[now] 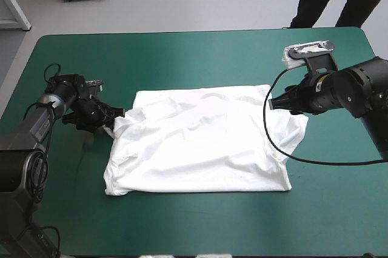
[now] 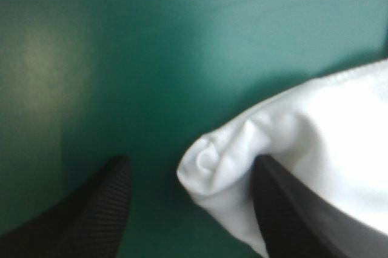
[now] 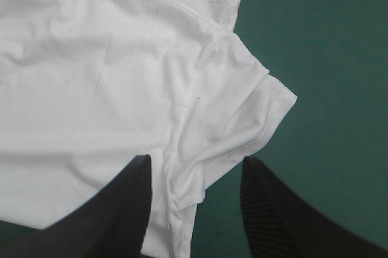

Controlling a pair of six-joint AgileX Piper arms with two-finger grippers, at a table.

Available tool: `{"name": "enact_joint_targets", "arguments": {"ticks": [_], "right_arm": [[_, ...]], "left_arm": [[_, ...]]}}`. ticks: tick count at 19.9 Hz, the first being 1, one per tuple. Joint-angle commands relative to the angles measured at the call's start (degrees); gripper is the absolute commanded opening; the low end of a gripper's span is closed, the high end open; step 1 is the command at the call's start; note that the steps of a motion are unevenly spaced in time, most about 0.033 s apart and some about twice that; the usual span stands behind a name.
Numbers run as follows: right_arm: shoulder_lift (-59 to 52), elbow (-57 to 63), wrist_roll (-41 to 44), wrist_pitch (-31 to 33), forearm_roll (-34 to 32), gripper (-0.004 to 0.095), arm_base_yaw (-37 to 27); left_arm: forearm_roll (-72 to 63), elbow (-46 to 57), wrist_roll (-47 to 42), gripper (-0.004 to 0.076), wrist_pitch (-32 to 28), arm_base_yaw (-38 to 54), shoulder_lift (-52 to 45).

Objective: Fold the cloth

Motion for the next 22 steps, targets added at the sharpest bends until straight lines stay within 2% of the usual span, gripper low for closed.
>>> {"name": "enact_joint_targets", "arguments": {"ticks": [1,2,3,4,5,9,13,17,22], "right_arm": [[-1.6,-2.0,0.0,-0.4,-0.6,0.0418,-0.2],[-1.6,-2.0,0.0,-0.4,-0.6,0.0418,-0.2],[-1.6,-2.0,0.0,-0.4,-0.6,0.0418,-0.2],[-1.6,-2.0,0.0,-0.4,-0.6,0.0418,-0.2],[-1.6,-2.0,0.0,-0.4,-0.6,0.0418,-0.2],[-1.6,-2.0,0.1,-0.4,-0.6,0.0405,-0.2],[-1.6,-2.0,0.7,-0.4,-0.6,0.0396,-0.2],[-1.6,-2.0,0.7,-0.4,-0.6,0.0387,-0.2],[-1.6,-2.0,0.7,-0.4,-0.6,0.0387,-0.2]], "left_arm": [[-0.9,-1.5,-0.1,0.0402,-2.3,0.0,-1.9],[-0.9,-1.5,-0.1,0.0363,-2.7,0.0,-1.7],[-0.9,-1.5,-0.1,0.0234,-3.1,0.0,-1.5],[-0.9,-1.5,-0.1,0.0153,-3.1,0.0,-1.4],[-0.9,-1.5,-0.1,0.0008,-2.9,-0.1,-1.4],[-1.3,-2.8,1.0,-0.0009,-1.9,-0.2,-2.1],[-2.3,-10.1,3.2,-0.0009,-1.0,-3.0,-4.2],[-3.6,-18.6,4.7,-0.0009,1.4,-9.7,-4.2],[-5.9,-19.1,5.7,-0.0009,1.3,-18.9,-3.3]]}}
